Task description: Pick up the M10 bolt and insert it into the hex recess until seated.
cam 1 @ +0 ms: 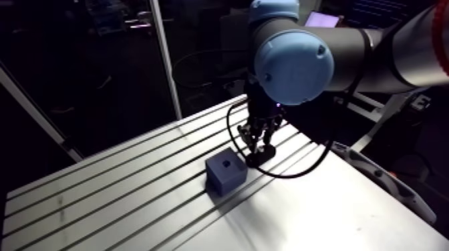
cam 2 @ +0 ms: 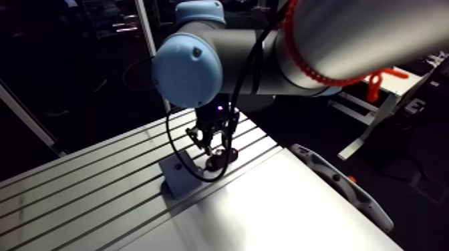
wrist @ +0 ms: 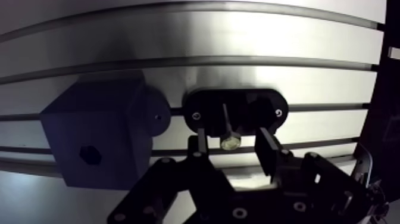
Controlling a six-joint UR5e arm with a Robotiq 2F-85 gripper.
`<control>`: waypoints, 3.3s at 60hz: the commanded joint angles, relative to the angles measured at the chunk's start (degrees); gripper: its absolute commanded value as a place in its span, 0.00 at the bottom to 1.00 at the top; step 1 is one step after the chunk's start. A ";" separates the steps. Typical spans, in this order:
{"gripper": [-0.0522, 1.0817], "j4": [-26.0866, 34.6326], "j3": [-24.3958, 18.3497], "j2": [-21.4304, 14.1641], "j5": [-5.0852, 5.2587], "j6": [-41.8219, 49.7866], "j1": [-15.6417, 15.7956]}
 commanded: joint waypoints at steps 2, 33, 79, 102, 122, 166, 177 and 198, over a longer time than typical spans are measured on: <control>0.47 0.00 0.23 0.00 -0.03 -0.03 0.00; 0.52 -0.01 0.50 0.08 -0.03 -0.03 0.00; 0.57 -0.09 0.68 -0.08 -0.03 0.13 0.00; 0.59 -0.18 0.68 0.27 -0.03 0.05 0.00; 0.61 -0.18 0.59 0.35 -0.03 0.05 0.00; 0.67 -0.18 0.59 0.70 -0.47 -0.03 0.00; 0.70 -0.27 0.51 0.63 -0.56 -0.03 0.00; 0.73 0.24 -0.96 -1.12 -0.30 -0.21 0.68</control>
